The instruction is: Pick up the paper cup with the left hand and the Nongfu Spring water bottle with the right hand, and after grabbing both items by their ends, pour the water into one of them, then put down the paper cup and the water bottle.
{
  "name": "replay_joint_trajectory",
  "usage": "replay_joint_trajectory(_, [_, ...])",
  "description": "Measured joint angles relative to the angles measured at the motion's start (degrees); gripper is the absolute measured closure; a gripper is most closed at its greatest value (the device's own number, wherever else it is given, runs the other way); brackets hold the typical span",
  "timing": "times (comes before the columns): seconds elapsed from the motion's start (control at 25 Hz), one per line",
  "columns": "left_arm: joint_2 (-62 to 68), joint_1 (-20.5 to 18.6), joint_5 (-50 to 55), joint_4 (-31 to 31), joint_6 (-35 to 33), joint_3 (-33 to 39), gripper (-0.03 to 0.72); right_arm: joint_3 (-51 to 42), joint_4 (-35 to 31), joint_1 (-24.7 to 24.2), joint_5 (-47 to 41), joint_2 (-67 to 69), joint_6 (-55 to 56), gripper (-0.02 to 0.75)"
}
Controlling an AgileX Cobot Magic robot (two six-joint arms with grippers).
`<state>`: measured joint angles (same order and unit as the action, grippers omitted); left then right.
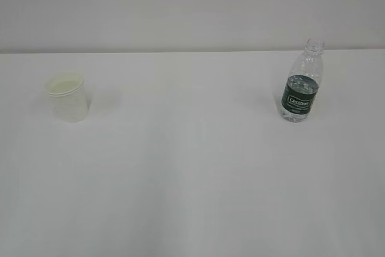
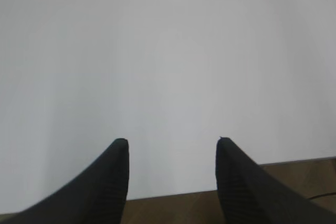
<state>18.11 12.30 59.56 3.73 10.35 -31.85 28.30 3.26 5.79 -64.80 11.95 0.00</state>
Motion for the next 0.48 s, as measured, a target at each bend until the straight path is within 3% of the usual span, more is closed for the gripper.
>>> replay_joint_trajectory(0.48, [0.00, 0.00, 1.35, -1.08, 0.00, 0.67, 0.312, 0.00, 0.00, 0.00, 0.00, 0.00, 0.00, 0.150])
